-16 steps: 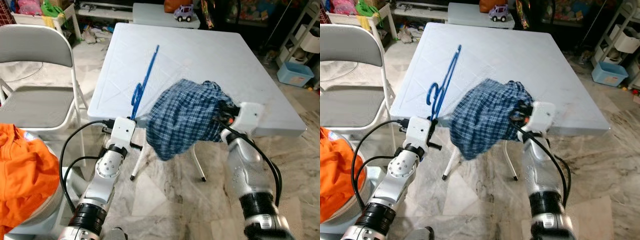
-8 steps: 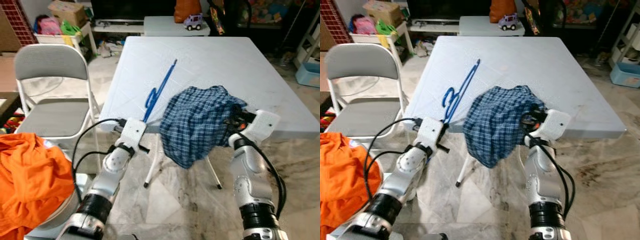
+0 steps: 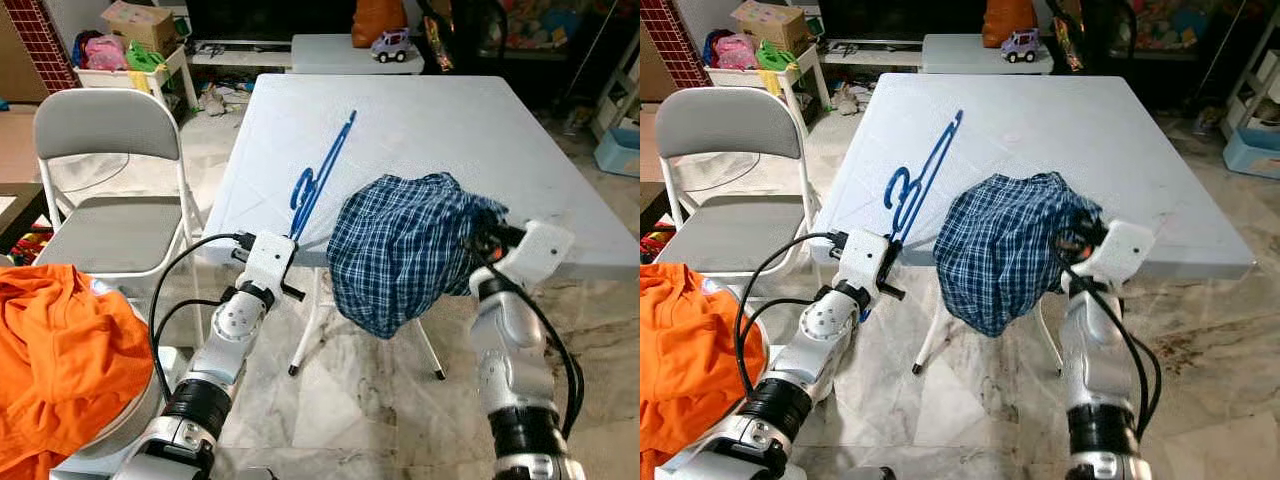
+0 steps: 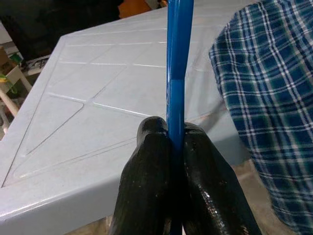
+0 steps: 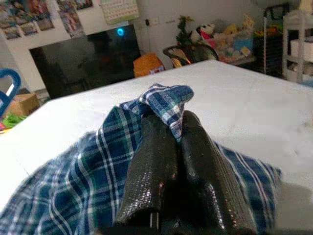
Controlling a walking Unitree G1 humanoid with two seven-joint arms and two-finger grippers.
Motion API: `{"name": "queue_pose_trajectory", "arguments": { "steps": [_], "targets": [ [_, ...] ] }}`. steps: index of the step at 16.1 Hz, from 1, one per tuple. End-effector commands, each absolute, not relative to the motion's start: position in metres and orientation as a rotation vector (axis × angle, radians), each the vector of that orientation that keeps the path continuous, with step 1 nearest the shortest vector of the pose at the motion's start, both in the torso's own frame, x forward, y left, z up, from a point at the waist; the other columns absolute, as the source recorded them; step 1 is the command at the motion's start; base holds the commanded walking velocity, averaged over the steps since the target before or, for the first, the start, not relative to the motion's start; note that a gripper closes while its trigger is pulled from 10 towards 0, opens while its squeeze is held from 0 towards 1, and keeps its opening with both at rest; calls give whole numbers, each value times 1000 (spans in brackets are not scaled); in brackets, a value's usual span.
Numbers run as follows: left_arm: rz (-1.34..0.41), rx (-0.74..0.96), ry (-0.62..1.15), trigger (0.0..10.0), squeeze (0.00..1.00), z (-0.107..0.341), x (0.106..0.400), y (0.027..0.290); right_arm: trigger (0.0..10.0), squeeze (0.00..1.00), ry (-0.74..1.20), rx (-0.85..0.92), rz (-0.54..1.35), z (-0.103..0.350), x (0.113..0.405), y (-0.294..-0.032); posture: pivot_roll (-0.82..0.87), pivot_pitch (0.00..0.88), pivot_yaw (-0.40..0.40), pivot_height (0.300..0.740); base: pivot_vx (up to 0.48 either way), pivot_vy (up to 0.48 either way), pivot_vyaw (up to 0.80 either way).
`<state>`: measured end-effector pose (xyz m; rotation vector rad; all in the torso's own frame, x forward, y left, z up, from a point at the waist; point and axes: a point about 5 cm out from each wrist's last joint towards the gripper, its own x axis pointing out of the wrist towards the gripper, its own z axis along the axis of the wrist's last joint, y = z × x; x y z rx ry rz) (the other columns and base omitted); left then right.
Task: Hang hanger
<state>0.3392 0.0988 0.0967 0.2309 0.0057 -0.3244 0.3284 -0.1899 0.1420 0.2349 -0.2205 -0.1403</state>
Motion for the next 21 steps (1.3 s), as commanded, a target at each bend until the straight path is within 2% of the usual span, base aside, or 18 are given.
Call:
{"name": "queue_pose_trajectory", "arguments": {
  "steps": [1, 6, 13, 21],
  "targets": [
    [-295, 226, -3, 10000, 0, 98, 341, 103, 0, 0, -228, 228, -115, 148, 333, -186, 253, 0, -66, 740, 259, 0, 0],
    [-276, 218, -17, 10000, 0, 98, 341, 106, 0, 0, -225, 223, -88, 149, 336, -182, 258, 0, -77, 740, 293, 0, 0],
    [-253, 168, -105, 10000, 0, 130, 348, 104, 0, 0, -226, 207, -82, 148, 334, -184, 253, 0, -85, 740, 320, 0, 0],
    [-256, 175, -129, 10000, 0, 137, 343, 102, 0, 0, -223, 197, -68, 149, 334, -181, 254, 0, -97, 740, 320, 0, 0]
  ]
}}
